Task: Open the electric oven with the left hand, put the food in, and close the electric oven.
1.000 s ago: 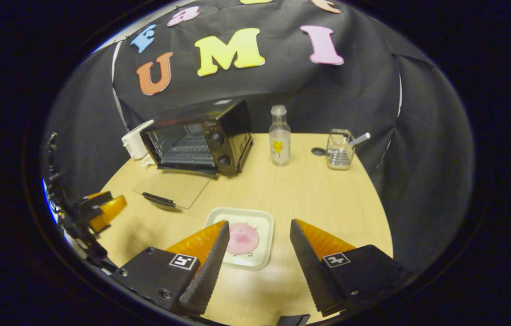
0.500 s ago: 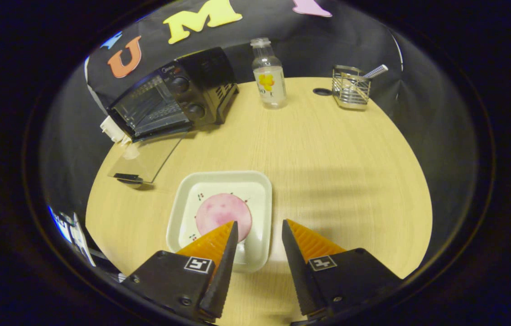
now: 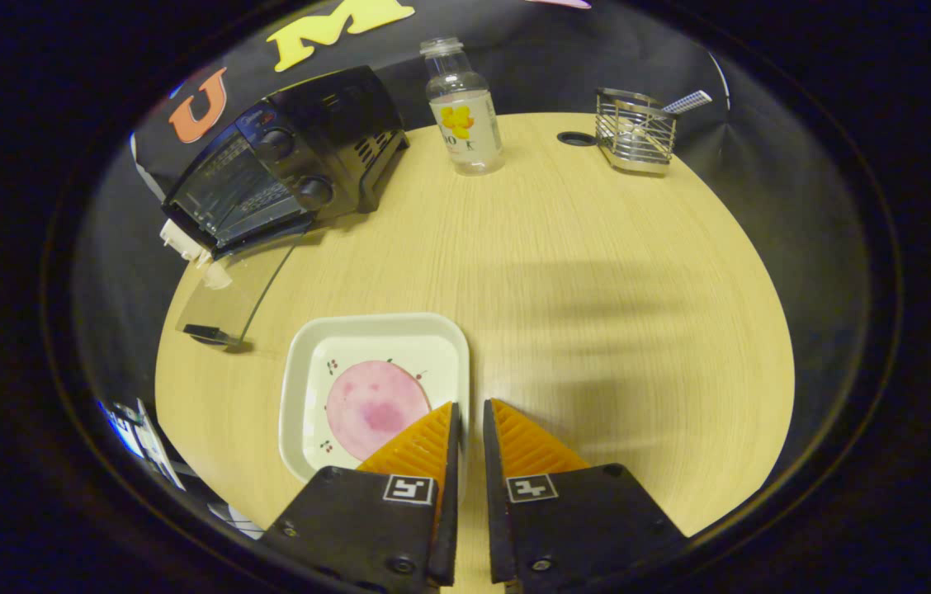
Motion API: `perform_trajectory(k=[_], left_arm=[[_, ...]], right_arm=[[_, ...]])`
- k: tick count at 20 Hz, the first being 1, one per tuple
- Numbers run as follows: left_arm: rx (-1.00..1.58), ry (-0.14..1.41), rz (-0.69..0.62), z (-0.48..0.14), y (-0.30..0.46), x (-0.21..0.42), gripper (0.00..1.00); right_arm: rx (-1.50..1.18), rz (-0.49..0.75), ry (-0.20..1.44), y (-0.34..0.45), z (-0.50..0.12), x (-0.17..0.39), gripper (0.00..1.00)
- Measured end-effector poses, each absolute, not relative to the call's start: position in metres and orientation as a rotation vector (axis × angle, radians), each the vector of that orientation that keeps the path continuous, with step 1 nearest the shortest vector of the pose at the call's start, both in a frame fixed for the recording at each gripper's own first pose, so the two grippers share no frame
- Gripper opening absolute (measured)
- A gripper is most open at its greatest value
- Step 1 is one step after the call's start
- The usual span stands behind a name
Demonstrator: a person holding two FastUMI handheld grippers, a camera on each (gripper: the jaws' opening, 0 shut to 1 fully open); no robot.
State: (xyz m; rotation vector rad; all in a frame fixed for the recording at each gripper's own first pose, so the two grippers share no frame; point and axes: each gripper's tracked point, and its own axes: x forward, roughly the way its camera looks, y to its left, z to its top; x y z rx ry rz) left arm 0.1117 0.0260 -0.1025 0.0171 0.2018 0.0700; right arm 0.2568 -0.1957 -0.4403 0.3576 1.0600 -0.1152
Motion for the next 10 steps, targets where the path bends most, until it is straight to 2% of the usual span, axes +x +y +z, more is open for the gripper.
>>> perform_trajectory(k=[5,10], left_arm=[[0.009,0.197,0.072,-0.103,0.041,0.091,0.96],[0.008,0.187,0.061,-0.098,0.052,0.072,0.96]], right_arm=[[0.360,-0.092,1.113,-0.193,-0.442,0.257,0.01],[0.506,-0.101,1.153,-0.187,-0.440,0.252,0.04]])
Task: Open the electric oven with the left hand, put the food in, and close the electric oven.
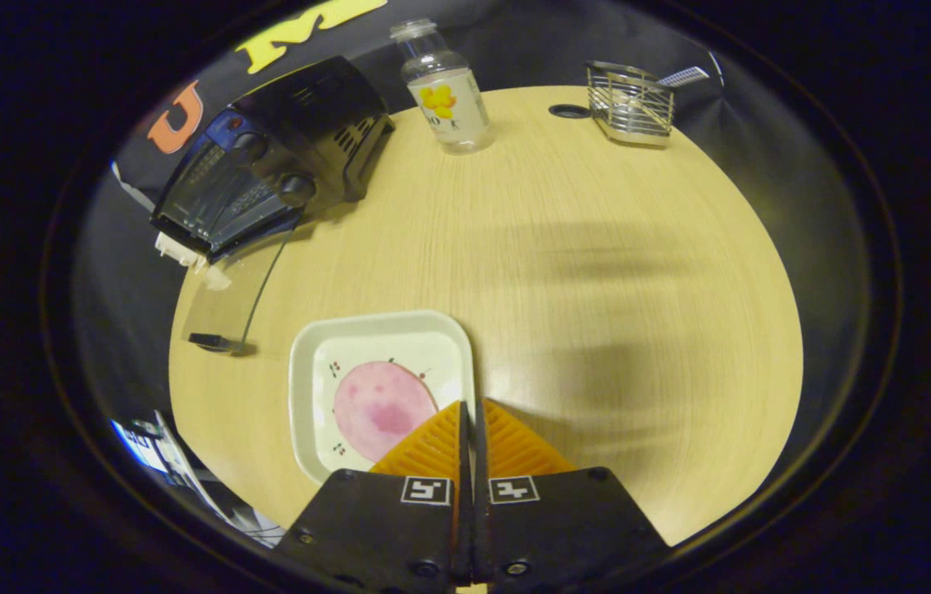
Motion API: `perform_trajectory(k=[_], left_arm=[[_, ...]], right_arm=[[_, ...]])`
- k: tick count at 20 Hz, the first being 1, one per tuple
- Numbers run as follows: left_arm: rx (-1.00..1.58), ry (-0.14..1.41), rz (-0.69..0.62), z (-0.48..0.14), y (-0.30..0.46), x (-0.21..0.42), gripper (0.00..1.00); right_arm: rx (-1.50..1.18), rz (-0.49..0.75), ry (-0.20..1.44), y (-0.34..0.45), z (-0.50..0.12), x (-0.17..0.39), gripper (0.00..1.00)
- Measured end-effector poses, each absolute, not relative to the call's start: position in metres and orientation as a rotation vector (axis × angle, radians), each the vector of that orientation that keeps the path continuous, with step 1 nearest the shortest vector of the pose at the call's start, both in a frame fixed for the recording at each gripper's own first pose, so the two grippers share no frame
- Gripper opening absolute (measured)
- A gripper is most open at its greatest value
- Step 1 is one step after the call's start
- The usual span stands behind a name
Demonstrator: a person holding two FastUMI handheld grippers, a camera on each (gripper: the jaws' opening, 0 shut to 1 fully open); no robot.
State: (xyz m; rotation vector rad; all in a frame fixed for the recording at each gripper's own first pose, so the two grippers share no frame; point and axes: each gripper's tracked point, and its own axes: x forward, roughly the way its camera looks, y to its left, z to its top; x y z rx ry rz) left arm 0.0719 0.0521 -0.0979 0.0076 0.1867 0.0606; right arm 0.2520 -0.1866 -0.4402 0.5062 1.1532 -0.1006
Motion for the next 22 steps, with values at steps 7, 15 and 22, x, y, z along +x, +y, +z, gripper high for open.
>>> perform_trajectory(k=[7,15,22], left_arm=[[-0.004,0.190,0.069,-0.092,0.065,0.049,0.96],[0.006,0.195,0.049,-0.091,0.065,0.042,0.97],[-0.008,0.201,0.016,-0.095,0.054,0.036,0.96]], right_arm=[[0.886,-0.091,1.028,-0.161,-0.439,0.242,0.01],[0.954,-0.092,0.875,-0.144,-0.416,0.235,0.04],[1.019,-0.140,0.745,-0.134,-0.387,0.226,0.04]])
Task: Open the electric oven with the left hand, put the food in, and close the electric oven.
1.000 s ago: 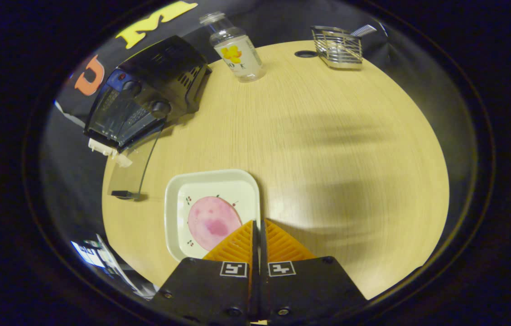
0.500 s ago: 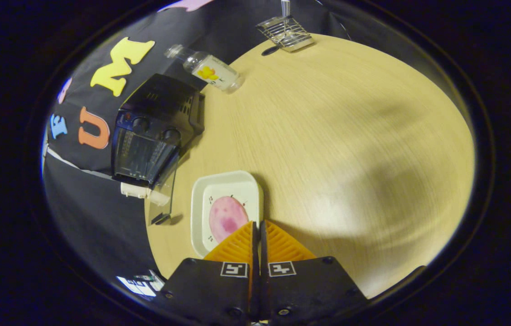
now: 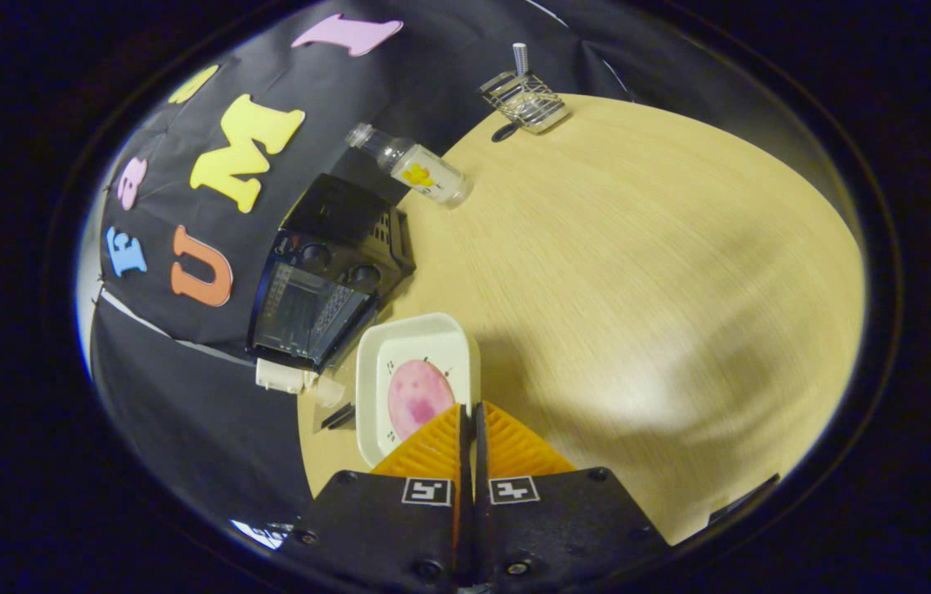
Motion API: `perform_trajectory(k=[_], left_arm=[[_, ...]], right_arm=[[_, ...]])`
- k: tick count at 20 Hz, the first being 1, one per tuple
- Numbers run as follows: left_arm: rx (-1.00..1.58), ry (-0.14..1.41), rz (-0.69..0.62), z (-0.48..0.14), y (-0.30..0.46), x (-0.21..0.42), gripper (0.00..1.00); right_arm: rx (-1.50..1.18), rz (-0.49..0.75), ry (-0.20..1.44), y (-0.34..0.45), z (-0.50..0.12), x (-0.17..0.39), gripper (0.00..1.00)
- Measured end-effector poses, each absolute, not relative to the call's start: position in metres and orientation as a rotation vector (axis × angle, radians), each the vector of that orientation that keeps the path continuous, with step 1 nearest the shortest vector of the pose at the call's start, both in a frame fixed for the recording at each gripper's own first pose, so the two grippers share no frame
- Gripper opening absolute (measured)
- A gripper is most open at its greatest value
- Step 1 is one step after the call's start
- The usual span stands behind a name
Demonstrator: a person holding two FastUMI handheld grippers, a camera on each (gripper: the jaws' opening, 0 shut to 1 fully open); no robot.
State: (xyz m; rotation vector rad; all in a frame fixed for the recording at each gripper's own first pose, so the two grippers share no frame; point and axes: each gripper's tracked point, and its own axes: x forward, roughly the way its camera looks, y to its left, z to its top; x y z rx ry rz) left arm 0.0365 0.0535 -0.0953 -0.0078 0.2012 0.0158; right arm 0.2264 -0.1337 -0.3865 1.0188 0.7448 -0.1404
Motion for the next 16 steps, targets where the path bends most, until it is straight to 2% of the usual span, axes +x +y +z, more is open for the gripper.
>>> perform_trajectory(k=[1,3,5,9,10,13,14,15,16], left_arm=[[-0.008,0.202,0.012,-0.096,0.052,0.036,0.96],[-0.007,0.205,0.006,-0.094,0.049,0.037,0.96],[-0.003,0.204,-0.002,-0.092,0.047,0.036,0.97],[0.012,0.208,-0.012,-0.090,0.045,0.034,0.96],[0.018,0.210,-0.013,-0.089,0.045,0.033,0.96],[0.036,0.214,-0.009,-0.087,0.049,0.034,0.96],[0.042,0.218,-0.004,-0.087,0.051,0.035,0.96],[0.048,0.222,0.000,-0.087,0.053,0.036,0.96],[0.055,0.220,0.010,-0.085,0.058,0.037,0.96]], right_arm=[[1.028,-0.154,0.728,-0.132,-0.384,0.224,0.00],[1.068,-0.168,0.693,-0.123,-0.375,0.223,0.04],[1.113,-0.177,0.657,-0.114,-0.363,0.219,0.00],[1.223,-0.198,0.597,-0.076,-0.339,0.221,0.00],[1.261,-0.201,0.589,-0.064,-0.335,0.225,0.04],[1.305,-0.238,0.560,-0.037,-0.326,0.250,0.04],[1.313,-0.247,0.559,-0.028,-0.326,0.259,0.00],[1.330,-0.255,0.575,-0.014,-0.325,0.263,0.04],[1.349,-0.262,0.592,-0.001,-0.325,0.270,0.00]])
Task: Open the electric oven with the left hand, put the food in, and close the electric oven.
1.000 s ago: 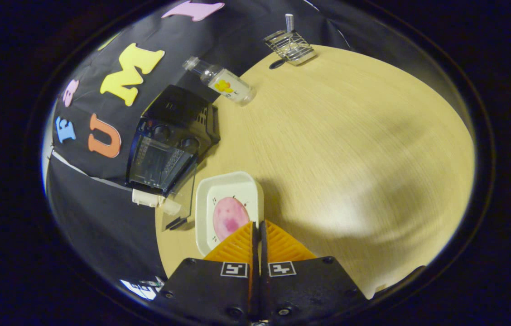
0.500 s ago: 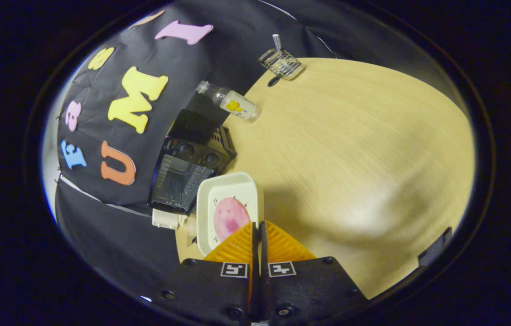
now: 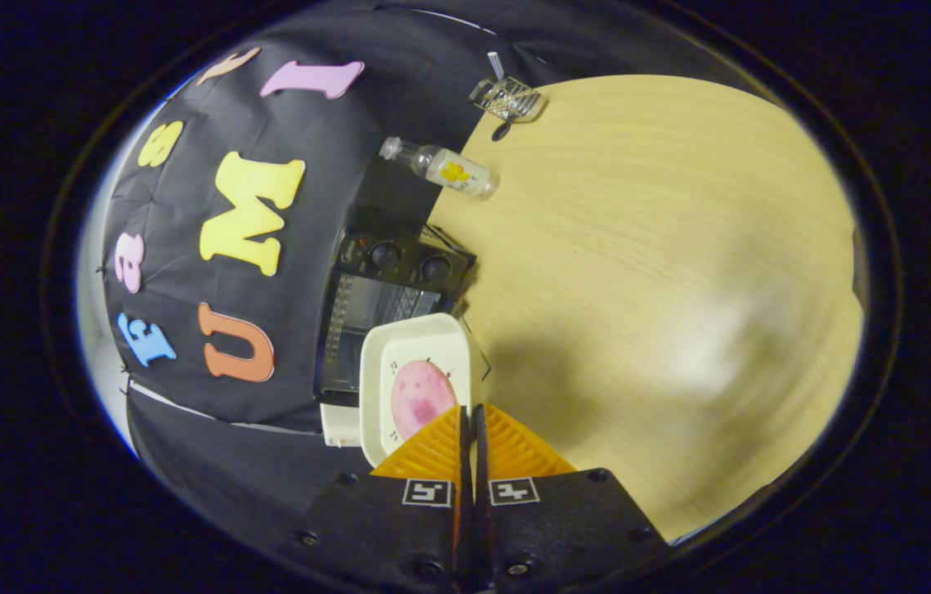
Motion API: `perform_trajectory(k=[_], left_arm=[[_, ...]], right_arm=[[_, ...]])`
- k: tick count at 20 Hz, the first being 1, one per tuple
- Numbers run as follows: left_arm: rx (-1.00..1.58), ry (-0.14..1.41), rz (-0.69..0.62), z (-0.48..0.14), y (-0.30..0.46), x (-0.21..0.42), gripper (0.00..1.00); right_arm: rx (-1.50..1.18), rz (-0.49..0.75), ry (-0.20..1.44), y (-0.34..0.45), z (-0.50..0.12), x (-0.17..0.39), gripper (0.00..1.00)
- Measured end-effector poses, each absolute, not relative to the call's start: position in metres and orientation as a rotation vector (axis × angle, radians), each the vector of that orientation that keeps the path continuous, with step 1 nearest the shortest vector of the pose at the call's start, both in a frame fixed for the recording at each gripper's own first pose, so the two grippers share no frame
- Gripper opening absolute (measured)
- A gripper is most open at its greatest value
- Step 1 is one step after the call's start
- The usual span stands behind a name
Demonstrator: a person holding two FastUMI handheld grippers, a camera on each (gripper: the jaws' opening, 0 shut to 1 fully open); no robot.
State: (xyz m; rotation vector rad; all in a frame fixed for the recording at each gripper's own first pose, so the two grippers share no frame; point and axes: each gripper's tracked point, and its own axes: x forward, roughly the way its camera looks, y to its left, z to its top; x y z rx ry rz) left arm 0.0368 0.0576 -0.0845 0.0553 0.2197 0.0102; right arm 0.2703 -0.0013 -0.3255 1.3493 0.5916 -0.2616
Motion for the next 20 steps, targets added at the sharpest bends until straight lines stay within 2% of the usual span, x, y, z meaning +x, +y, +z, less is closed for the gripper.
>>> perform_trajectory(k=[7,8,10,11,15,16,18,20], left_arm=[[0.054,0.218,0.087,-0.077,0.083,0.061,0.97],[0.053,0.222,0.097,-0.077,0.086,0.065,0.96],[0.062,0.226,0.124,-0.077,0.097,0.071,0.96],[0.063,0.228,0.140,-0.077,0.102,0.074,0.96],[0.052,0.237,0.192,-0.081,0.114,0.092,0.96],[0.050,0.240,0.203,-0.082,0.115,0.096,0.97],[0.048,0.241,0.223,-0.083,0.119,0.106,0.97],[0.044,0.246,0.248,-0.084,0.123,0.117,0.97]], right_arm=[[1.348,-0.248,0.662,0.070,-0.330,0.328,0.00],[1.353,-0.245,0.672,0.078,-0.332,0.337,0.04],[1.350,-0.232,0.684,0.088,-0.335,0.351,0.04],[1.349,-0.233,0.691,0.090,-0.336,0.362,0.00],[1.337,-0.247,0.687,0.083,-0.340,0.398,0.04],[1.333,-0.253,0.686,0.078,-0.341,0.407,0.00],[1.342,-0.271,0.681,0.066,-0.345,0.427,0.04],[1.336,-0.281,0.674,0.056,-0.346,0.446,0.00]])
